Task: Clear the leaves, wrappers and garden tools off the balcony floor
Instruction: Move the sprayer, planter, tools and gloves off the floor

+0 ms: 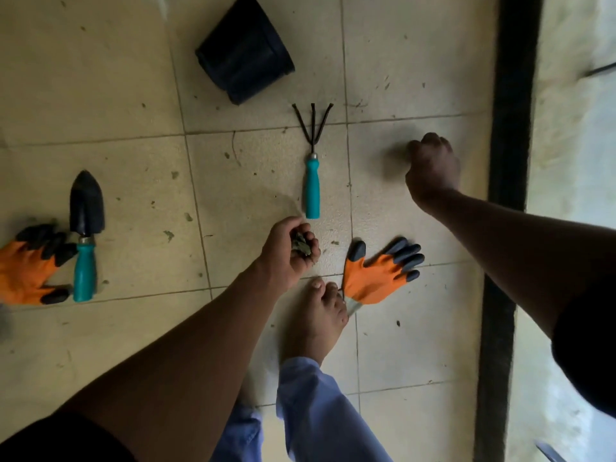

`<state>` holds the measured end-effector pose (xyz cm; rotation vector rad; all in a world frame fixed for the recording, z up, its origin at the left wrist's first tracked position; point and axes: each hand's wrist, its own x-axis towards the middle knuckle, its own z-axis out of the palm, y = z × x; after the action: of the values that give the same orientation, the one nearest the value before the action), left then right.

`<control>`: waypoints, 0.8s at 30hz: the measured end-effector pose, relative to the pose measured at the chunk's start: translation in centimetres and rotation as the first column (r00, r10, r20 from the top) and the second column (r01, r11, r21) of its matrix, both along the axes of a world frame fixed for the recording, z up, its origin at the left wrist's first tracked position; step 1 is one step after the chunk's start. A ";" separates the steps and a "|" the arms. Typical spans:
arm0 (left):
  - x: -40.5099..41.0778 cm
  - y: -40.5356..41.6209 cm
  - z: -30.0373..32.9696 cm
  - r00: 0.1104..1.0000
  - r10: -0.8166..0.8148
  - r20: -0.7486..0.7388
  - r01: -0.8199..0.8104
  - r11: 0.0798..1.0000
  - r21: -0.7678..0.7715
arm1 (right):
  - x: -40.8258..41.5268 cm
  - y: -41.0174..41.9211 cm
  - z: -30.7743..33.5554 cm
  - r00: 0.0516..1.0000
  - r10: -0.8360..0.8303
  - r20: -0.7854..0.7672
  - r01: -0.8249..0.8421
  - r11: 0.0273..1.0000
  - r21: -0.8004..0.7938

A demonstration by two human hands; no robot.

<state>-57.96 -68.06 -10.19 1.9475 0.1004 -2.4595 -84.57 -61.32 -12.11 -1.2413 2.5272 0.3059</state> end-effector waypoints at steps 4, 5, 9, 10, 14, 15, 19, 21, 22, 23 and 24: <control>-0.3 0.2 1.4 1.000 -0.019 -0.014 0.019 1.000 -0.017 | 1.5 0.1 1.0 0.940 -0.260 0.222 0.285 0.954 -0.089; -0.4 0.2 1.9 1.000 -0.023 -0.011 0.023 1.000 -0.021 | 2.6 0.0 1.8 0.886 -0.333 0.323 0.378 0.922 -0.087; -0.5 0.1 4.1 0.999 -0.020 0.043 0.020 1.000 -0.004 | 8.2 -0.2 5.9 0.636 -0.423 0.646 0.589 0.806 -0.051; -0.6 0.1 4.8 0.998 -0.011 0.056 0.011 1.000 0.005 | 9.7 -0.3 7.4 0.557 -0.432 0.709 0.631 0.775 -0.024; -0.7 -0.2 7.6 0.998 -0.023 0.054 0.024 1.000 -0.018 | 15.2 -1.0 13.6 0.447 -0.381 0.810 0.632 0.775 0.016; -0.6 -0.4 8.2 0.998 -0.051 0.032 0.053 0.998 -0.037 | 16.4 -1.1 14.8 0.518 -0.320 0.794 0.553 0.833 -0.025; 0.1 -1.8 9.3 0.991 -0.128 -0.030 0.125 0.988 -0.090 | 19.5 -1.5 17.8 0.746 0.048 0.664 0.133 0.967 -0.219; 0.3 -2.2 9.3 0.993 -0.120 -0.001 0.119 0.984 -0.136 | 20.0 -1.0 17.8 0.785 0.067 0.615 0.158 0.939 -0.304; 0.4 -2.4 8.9 0.996 -0.091 0.024 0.093 0.987 -0.132 | 20.0 -0.6 17.3 0.811 0.024 0.585 0.213 0.919 -0.333; 0.3 -2.6 8.5 0.998 -0.052 0.037 0.055 0.992 -0.112 | 19.8 0.1 16.5 0.831 -0.050 0.554 0.275 0.903 -0.331; 0.3 -2.7 8.0 0.999 -0.026 0.033 0.029 0.995 -0.090 | 19.4 1.0 15.4 0.834 -0.147 0.531 0.342 0.894 -0.289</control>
<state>-57.64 -70.76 -2.20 1.9633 -0.0381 -2.4026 -65.15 -60.32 3.27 -0.9236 2.2919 -0.5256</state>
